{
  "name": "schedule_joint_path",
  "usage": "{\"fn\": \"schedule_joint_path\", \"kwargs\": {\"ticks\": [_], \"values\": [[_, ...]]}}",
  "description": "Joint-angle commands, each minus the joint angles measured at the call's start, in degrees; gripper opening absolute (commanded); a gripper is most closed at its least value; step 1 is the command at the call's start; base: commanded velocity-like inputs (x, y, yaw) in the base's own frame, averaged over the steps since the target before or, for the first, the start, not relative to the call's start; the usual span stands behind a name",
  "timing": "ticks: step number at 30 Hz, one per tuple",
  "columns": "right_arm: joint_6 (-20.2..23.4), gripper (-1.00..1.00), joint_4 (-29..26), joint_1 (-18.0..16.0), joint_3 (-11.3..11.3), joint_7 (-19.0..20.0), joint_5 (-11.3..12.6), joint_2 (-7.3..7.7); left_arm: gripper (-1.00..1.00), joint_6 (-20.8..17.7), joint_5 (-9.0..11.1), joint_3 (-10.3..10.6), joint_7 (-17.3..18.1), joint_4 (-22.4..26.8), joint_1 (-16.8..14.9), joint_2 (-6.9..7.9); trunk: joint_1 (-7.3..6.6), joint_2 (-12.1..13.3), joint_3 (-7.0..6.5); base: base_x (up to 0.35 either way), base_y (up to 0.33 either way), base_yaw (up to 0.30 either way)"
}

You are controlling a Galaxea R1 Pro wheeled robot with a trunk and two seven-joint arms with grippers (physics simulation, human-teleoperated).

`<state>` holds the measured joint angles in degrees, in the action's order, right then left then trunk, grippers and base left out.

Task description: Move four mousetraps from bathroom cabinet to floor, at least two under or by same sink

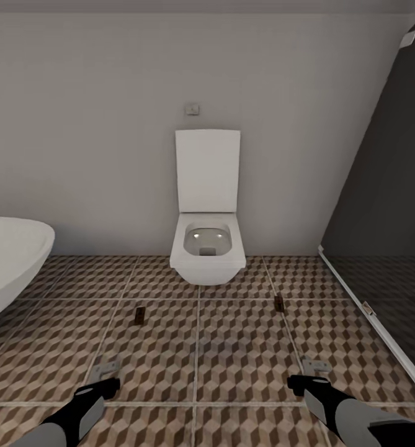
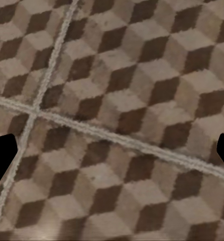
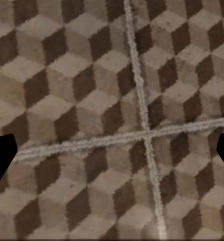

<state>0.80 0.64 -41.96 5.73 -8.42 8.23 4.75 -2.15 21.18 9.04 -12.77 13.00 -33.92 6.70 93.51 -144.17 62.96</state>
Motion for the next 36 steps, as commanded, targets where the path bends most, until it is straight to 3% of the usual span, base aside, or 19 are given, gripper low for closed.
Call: {"fn": "schedule_joint_path", "kwargs": {"ticks": [1,7,14,23,36], "values": [[0.10,1.00,0.30,-0.05,0.50,-0.11,0.49,-0.01,1.00,-0.23,0.47,0.49,-0.33,-0.69,0.00,0.04,-0.04,0.00,-0.18,0.000,0.000,0.000],[0.15,1.00,0.91,0.39,0.51,-0.11,0.05,0.00,1.00,-0.11,0.45,0.46,-0.26,-5.03,0.00,0.06,-0.19,0.08,-1.51,0.000,0.000,0.000],[0.08,1.00,1.15,4.14,0.51,-0.18,-1.31,-0.06,1.00,0.04,0.48,0.39,0.66,-10.18,0.05,0.06,-0.37,0.17,-3.06,0.000,0.000,0.000],[-0.07,1.00,1.20,8.19,0.51,-0.26,-2.58,-0.06,1.00,0.02,0.57,0.31,1.34,-11.83,0.18,0.10,-0.60,0.29,-5.06,0.000,0.000,0.000],[-1.18,1.00,1.21,10.52,0.51,-0.22,-2.77,-0.01,1.00,-0.51,0.69,0.32,1.51,-12.35,0.49,0.03,-0.94,0.47,-7.94,0.000,0.000,0.000]]}}
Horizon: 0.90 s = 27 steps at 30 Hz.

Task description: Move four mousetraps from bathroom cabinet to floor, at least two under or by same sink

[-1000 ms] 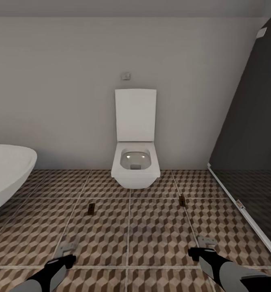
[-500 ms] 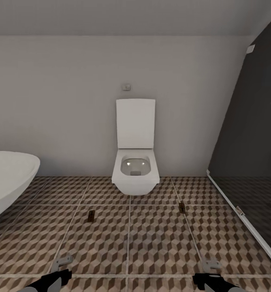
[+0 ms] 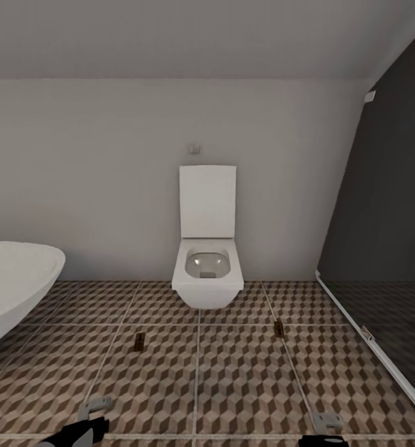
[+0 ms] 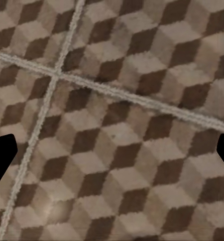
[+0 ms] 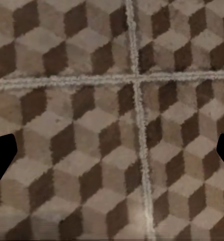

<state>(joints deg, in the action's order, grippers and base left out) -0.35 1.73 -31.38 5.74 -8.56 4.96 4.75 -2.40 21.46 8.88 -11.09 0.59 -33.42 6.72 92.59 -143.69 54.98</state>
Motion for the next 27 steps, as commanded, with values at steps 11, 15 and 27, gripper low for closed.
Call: {"fn": "schedule_joint_path", "kwargs": {"ticks": [11,15,27], "values": [[-0.31,1.00,0.12,3.91,0.50,-0.06,0.44,-0.46,1.00,-0.42,0.41,0.48,-0.17,0.03,0.22,-0.25,-0.29,0.13,-2.39,0.000,0.000,0.000],[-0.36,1.00,0.12,5.29,0.50,-0.06,0.43,-0.57,1.00,-0.43,0.42,0.46,-0.16,0.02,0.81,-0.34,-0.40,0.18,-3.28,0.000,0.000,0.000],[-1.36,1.00,0.12,10.02,0.50,-0.06,0.52,-0.77,1.00,-0.41,0.41,0.38,-0.16,0.02,4.41,-0.82,-0.71,0.34,-5.94,0.000,0.000,0.000]]}}
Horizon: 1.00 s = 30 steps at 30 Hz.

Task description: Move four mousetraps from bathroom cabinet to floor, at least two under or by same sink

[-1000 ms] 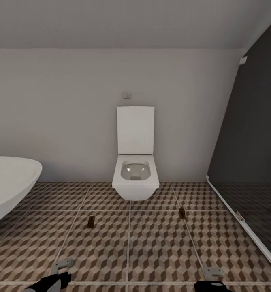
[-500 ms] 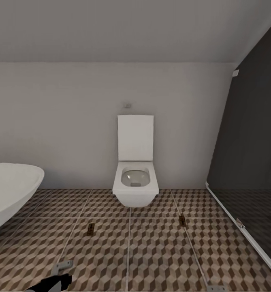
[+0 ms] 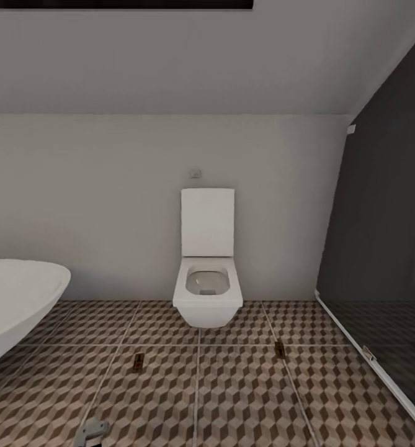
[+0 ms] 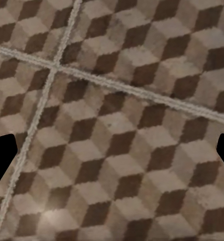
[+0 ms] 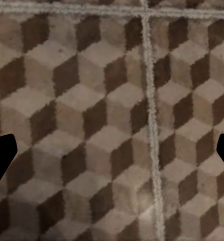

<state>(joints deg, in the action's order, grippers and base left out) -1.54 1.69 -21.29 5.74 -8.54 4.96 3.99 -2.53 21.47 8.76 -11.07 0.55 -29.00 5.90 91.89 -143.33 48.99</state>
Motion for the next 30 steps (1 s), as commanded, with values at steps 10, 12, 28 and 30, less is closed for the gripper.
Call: {"fn": "schedule_joint_path", "kwargs": {"ticks": [10,12,28,30], "values": [[-0.76,1.00,0.15,3.34,0.43,0.00,0.61,-0.17,1.00,0.04,0.38,0.49,-0.18,0.06,4.05,-1.33,-0.66,0.90,-2.08,0.000,0.000,0.000],[-0.80,1.00,0.15,3.94,0.42,0.02,0.69,-0.18,1.00,0.16,0.36,0.48,-0.18,0.06,5.02,-1.58,-1.10,1.70,-2.44,0.000,0.000,0.000],[-3.81,1.00,0.16,8.93,0.33,1.80,1.24,-0.25,1.00,0.42,0.28,0.48,-0.12,0.06,9.59,-2.10,-4.62,8.12,-5.31,0.000,0.000,0.000],[-4.40,1.00,0.18,9.54,0.32,1.86,1.25,-0.27,1.00,0.42,0.26,0.48,-0.07,0.06,10.01,-2.11,-5.05,8.92,-5.67,0.000,0.000,0.000]]}}
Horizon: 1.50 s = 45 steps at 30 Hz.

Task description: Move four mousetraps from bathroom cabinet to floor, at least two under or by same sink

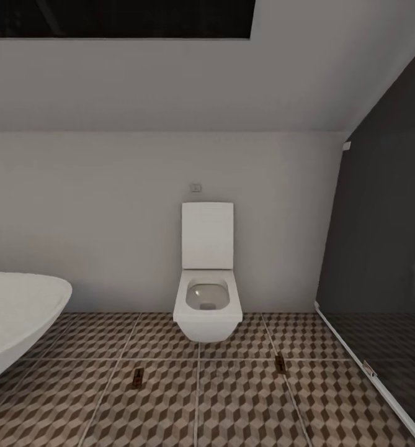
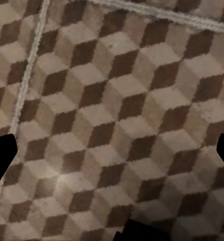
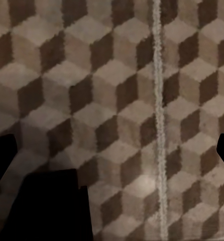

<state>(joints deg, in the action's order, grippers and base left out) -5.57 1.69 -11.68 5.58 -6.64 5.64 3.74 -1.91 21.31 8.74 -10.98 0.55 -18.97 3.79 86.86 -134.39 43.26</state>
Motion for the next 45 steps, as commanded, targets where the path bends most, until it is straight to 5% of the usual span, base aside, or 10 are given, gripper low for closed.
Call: {"fn": "schedule_joint_path", "kwargs": {"ticks": [1,11,26,45], "values": [[-0.60,1.00,0.17,0.21,0.49,-0.02,0.59,-0.02,1.00,-0.20,0.42,0.49,-0.16,0.06,0.25,0.00,-0.24,0.39,-0.13,0.000,0.000,0.000],[-1.42,1.00,0.22,1.69,0.42,0.10,0.66,-0.12,1.00,-0.10,0.40,0.53,-0.11,0.06,2.34,-0.08,-2.44,4.40,-1.92,0.000,0.000,0.000],[-1.75,1.00,0.24,2.59,0.32,0.13,0.76,-0.79,1.00,4.02,0.40,0.57,-0.18,0.06,2.88,-0.15,-2.44,4.40,-1.92,0.000,0.000,0.000],[-1.81,1.00,0.24,3.13,0.23,0.14,0.81,-0.84,1.00,4.79,0.34,0.57,-0.19,0.06,2.89,-1.24,-2.44,4.40,-1.92,0.000,0.000,0.000]]}}
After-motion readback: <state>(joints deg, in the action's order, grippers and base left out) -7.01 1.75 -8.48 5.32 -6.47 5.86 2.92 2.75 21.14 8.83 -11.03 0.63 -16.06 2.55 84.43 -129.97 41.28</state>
